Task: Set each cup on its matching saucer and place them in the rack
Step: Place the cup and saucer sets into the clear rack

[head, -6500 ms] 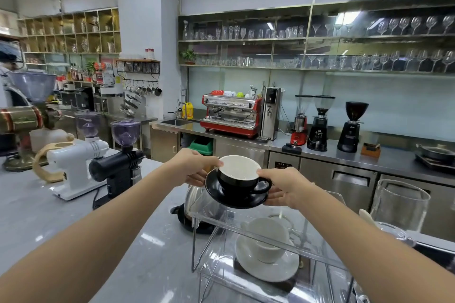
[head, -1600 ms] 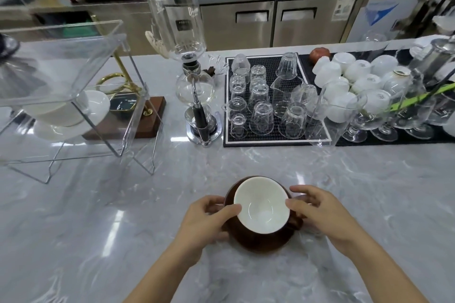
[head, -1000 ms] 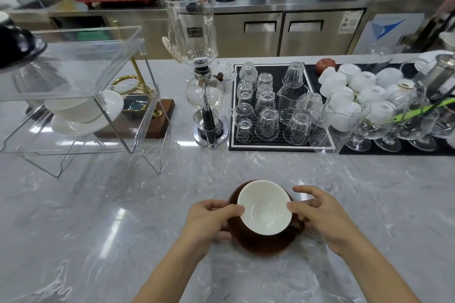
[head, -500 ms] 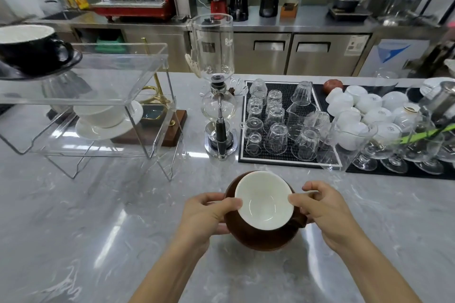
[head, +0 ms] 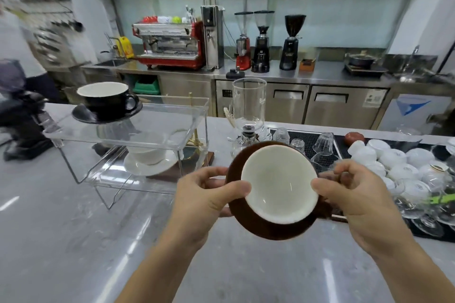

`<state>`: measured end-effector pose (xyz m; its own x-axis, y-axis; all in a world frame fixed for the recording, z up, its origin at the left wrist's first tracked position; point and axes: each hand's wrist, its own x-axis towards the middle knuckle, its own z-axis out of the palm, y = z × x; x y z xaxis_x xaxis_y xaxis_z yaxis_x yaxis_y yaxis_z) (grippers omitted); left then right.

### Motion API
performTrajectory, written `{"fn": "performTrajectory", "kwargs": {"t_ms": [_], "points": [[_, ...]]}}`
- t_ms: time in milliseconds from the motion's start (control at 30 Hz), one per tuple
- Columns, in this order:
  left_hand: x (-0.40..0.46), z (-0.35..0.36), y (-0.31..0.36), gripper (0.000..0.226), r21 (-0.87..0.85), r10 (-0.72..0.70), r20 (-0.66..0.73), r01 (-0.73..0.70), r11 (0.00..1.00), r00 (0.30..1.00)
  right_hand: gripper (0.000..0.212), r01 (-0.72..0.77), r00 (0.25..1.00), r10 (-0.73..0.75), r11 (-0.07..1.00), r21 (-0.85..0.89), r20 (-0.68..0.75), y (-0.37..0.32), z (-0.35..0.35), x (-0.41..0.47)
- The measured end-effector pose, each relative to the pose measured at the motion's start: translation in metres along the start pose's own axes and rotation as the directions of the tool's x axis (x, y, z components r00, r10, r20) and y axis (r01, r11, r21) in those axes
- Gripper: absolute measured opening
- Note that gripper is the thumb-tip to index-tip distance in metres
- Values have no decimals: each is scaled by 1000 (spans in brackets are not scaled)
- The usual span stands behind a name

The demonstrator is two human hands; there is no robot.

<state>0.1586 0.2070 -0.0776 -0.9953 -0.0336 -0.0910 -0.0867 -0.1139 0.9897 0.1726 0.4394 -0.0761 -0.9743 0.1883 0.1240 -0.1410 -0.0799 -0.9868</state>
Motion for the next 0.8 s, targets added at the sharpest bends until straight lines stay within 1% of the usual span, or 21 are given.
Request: {"fn": "performTrajectory", "kwargs": {"t_ms": [67,100,167,200,300,400,467,500,533,600,700,800], "points": [[-2,-5,20,40,-5,61,-3,-61,998,998,49,64,998,-63,997,-32,18,-15,7,5],[-2,-8,29,41,4,87,-4,-87,996,996,47,89,996,-89,995,-39,24,-22,11,9],[0,-13,43,39,5,125,-2,-125,992,992,32,131,991,-130,990,-47,18,-32,18,15],[0,-16,52,38,-5,141,-5,-141,990,990,30,149,989,-149,988,-41,16,-38,22,17],[1,-27,72,46,-6,180,-2,-180,984,984,31,194,981,-193,981,-16,34,-53,39,22],[2,-40,89,46,-7,210,-8,-210,978,978,32,225,973,-224,974,-9,50,-67,58,28],[5,-54,102,50,7,238,-10,-238,971,971,38,245,966,-241,969,-33,88,-78,75,31],[8,-60,107,50,17,251,-20,-251,968,968,46,243,965,-236,969,-49,112,-83,83,33],[11,-67,113,49,27,258,-36,-257,966,966,48,241,965,-232,969,-56,125,-87,91,37],[20,-81,123,43,41,263,-65,-260,965,963,41,233,964,-222,971,-61,144,-97,109,46],[35,-97,138,26,60,238,-105,-233,971,965,36,214,968,-197,972,-95,157,-110,134,64],[51,-114,155,24,53,218,-134,-212,976,967,38,190,968,-169,976,-105,188,-120,160,86]]}}
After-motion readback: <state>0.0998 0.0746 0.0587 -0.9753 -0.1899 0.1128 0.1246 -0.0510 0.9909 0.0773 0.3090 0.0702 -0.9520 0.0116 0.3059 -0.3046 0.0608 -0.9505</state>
